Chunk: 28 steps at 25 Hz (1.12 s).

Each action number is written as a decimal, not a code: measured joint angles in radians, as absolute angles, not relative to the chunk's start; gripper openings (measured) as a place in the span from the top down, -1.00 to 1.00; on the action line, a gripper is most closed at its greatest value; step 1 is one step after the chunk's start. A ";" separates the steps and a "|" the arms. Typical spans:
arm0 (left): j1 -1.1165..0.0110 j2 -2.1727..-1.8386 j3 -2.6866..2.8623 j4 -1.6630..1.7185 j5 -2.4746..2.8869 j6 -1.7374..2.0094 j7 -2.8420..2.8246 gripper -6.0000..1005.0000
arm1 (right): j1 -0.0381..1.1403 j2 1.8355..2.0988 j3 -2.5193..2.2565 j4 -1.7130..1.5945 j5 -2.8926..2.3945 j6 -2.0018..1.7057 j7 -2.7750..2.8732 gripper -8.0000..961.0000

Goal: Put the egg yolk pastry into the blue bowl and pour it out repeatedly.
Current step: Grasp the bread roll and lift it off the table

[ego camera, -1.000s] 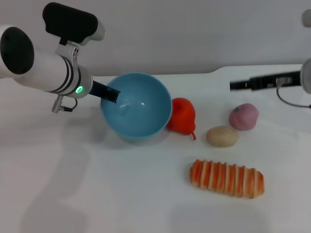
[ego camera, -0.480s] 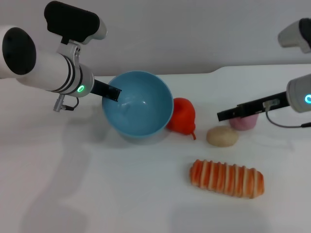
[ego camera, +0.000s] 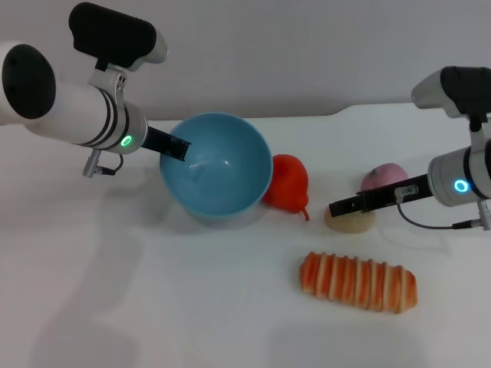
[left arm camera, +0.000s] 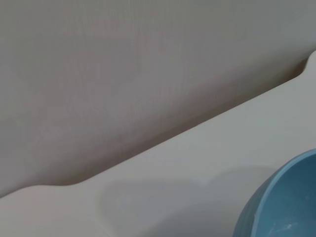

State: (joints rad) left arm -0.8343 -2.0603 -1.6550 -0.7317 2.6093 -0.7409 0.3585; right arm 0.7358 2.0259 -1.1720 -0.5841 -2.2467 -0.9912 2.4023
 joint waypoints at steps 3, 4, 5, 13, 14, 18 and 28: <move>-0.836 -2.060 -1.655 -0.731 2.609 -0.741 0.363 0.99 | 0.743 2.027 -1.170 -0.555 -2.247 -0.970 2.403 -0.39; -0.836 -2.060 -1.655 -0.730 2.609 -0.741 0.364 0.99 | 0.745 2.027 -1.169 -0.546 -2.247 -0.964 2.403 -0.39; -0.836 -2.060 -1.655 -0.730 2.609 -0.741 0.364 0.99 | 0.746 2.027 -1.169 -0.539 -2.247 -0.959 2.403 -0.39; -0.835 -2.059 -1.655 -0.729 2.611 -0.741 0.365 0.99 | 0.743 2.036 -1.168 -0.505 -2.242 -0.926 2.406 -0.39; -0.835 -2.059 -1.655 -0.729 2.611 -0.741 0.366 0.99 | 0.743 2.036 -1.168 -0.500 -2.242 -0.922 2.406 -0.39; -0.835 -2.058 -1.647 -0.729 2.611 -0.741 0.367 0.99 | 0.739 2.036 -1.166 -0.489 -2.241 -0.911 2.406 -0.39; -0.833 -2.058 -1.636 -0.733 2.611 -0.740 0.367 0.99 | 0.726 2.038 -1.164 -0.497 -2.242 -0.909 2.403 -0.28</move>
